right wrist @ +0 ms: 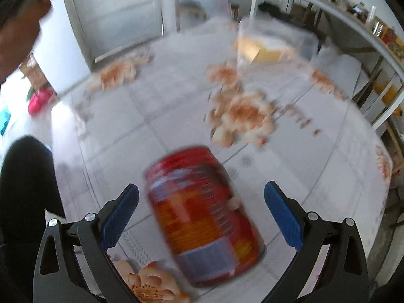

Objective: Collect trash
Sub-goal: 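Grasp the red can with the right gripper while left grasps the clear plastic bag, then carry the red can and plastic bag with both grippers to the blue basket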

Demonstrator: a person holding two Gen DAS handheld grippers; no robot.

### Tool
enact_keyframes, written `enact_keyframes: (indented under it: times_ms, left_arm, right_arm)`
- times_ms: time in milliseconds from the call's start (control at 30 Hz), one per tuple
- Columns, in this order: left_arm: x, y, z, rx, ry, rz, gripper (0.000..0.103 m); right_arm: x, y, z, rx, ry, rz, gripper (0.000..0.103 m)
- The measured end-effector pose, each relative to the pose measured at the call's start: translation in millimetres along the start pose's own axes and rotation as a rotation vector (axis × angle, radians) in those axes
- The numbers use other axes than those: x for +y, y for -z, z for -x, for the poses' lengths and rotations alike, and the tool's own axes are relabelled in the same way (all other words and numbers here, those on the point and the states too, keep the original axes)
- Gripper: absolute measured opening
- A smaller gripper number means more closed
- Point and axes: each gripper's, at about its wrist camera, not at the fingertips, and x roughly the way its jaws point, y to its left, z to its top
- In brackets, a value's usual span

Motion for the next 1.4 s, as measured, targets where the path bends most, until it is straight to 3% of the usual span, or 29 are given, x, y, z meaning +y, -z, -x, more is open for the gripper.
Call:
enact_keyframes:
  times_ms: [67, 100, 133, 200, 533, 833, 900, 1100, 1233, 1400]
  left_arm:
    - [5.9, 4.2, 9.6, -0.010, 0.002, 0.017, 0.000]
    - [8.3, 5.6, 12.5, -0.014, -0.001, 0.023, 0.000]
    - [10.7, 6.3, 14.1, -0.014, 0.000, 0.029, 0.000]
    - [14.5, 10.3, 16.7, -0.018, 0.001, 0.044, 0.000]
    - [12.2, 38.5, 37.3, -0.029, -0.029, 0.057, 0.000]
    - [19.0, 90.5, 118.5, -0.106, -0.121, 0.102, 0.000]
    - [28.9, 115.4, 151.3, -0.135, -0.169, 0.140, 0.000]
    - [60.4, 209.5, 234.1, -0.151, -0.355, 0.260, 0.000]
    - [96.2, 303.7, 276.1, -0.122, -0.489, 0.426, 0.000]
    - [146.8, 425.7, 290.3, -0.037, -0.601, 0.648, 0.000]
  right_arm:
    - [1.6, 6.4, -7.9, 0.036, -0.038, -0.018, 0.092]
    - [1.7, 8.2, -10.7, 0.050, -0.064, -0.029, 0.080]
    - [3.4, 10.8, -13.7, 0.070, -0.092, -0.038, 0.075]
    - [9.6, 13.0, -11.7, 0.067, -0.061, -0.008, 0.068]
    - [10.8, 12.2, -8.2, 0.024, -0.033, -0.044, 0.067]
    - [49.2, -13.2, 17.9, -0.118, -0.010, 0.007, 0.066]
    - [70.5, -24.7, 28.0, -0.167, -0.017, 0.042, 0.066]
    - [157.3, -58.6, 50.5, -0.299, -0.182, 0.143, 0.066]
    - [233.4, -73.7, 40.6, -0.292, -0.280, 0.238, 0.066]
    - [329.2, -88.5, 14.4, -0.250, -0.418, 0.313, 0.066]
